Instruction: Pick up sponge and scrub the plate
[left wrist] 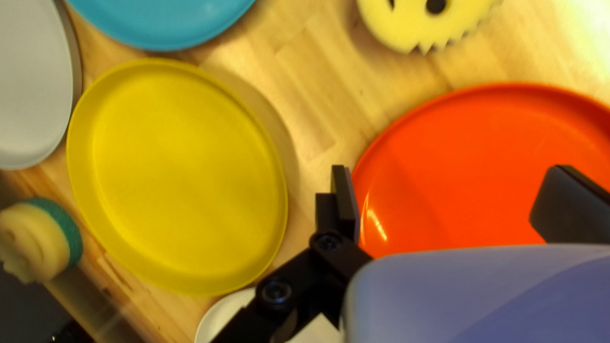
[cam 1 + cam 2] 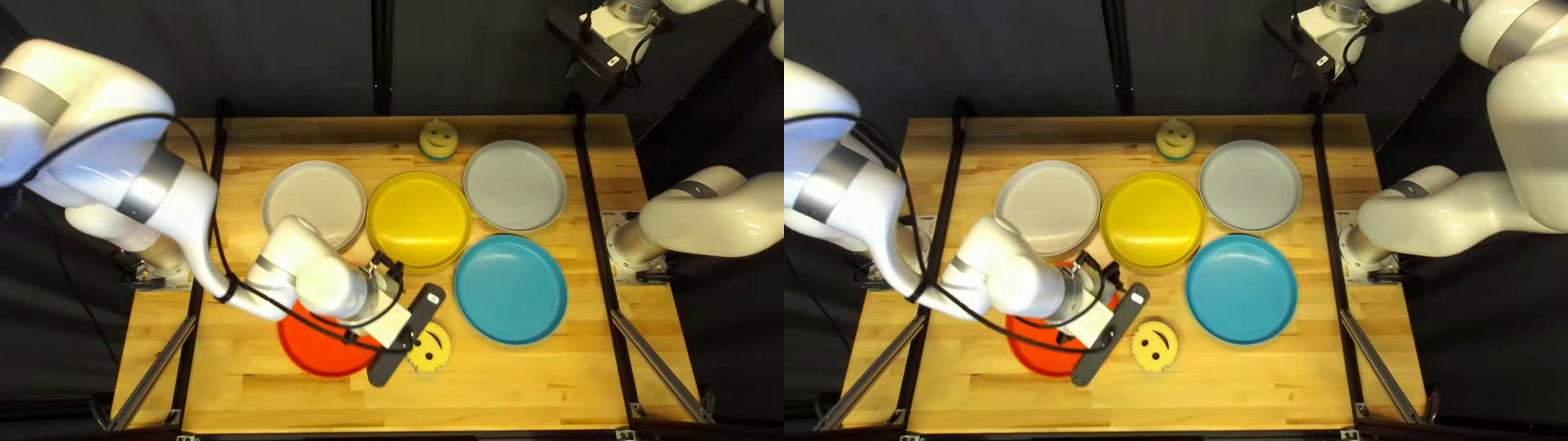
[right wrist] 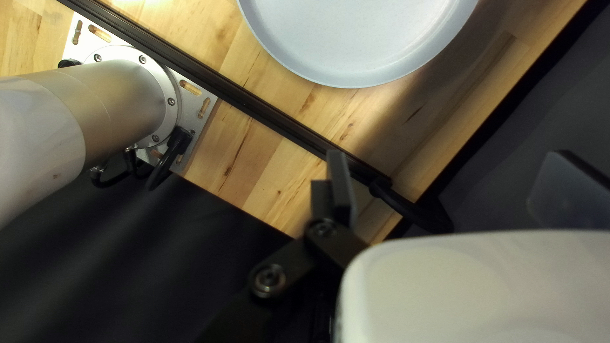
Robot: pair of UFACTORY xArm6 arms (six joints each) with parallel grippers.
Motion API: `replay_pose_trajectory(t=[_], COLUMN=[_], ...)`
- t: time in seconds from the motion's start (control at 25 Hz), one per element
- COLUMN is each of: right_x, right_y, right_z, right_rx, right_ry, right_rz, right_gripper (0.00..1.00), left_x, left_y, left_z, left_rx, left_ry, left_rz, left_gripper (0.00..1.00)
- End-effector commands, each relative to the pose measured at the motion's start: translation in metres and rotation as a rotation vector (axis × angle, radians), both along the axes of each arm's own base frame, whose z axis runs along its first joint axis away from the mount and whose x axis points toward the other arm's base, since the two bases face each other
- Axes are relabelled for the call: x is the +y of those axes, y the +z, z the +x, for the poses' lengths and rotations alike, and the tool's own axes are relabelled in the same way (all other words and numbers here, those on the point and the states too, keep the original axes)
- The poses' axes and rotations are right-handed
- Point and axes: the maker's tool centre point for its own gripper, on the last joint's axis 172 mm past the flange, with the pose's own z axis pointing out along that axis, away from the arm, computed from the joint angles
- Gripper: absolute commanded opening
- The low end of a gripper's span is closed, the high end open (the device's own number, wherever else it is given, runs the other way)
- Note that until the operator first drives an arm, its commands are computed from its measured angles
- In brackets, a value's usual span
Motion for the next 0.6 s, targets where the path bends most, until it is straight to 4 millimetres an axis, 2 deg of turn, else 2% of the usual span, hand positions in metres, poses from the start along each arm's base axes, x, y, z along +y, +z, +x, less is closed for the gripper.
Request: replay_pose_trajectory(t=[0.04, 0.28, 0.6], right_x=[0.0, 0.0, 0.0], right_y=[0.0, 0.0, 0.0], right_z=[0.0, 0.0, 0.0], right_rx=[0.0, 0.0, 0.0], right_ry=[0.0, 0.0, 0.0], right_rz=[0.0, 0.0, 0.0], right_gripper=[1.0, 1.0, 1.0], left_x=[-0.028, -0.05, -0.044], left_y=[-0.013, -0.033, -0.057], left_z=[0.011, 0.021, 0.029], left_rx=[-0.006, 0.0, -0.008], left_ry=[-0.039, -0.074, -0.09], left_rz=[0.008, 0.051, 0.085], left_gripper=[1.0, 1.0, 1.0])
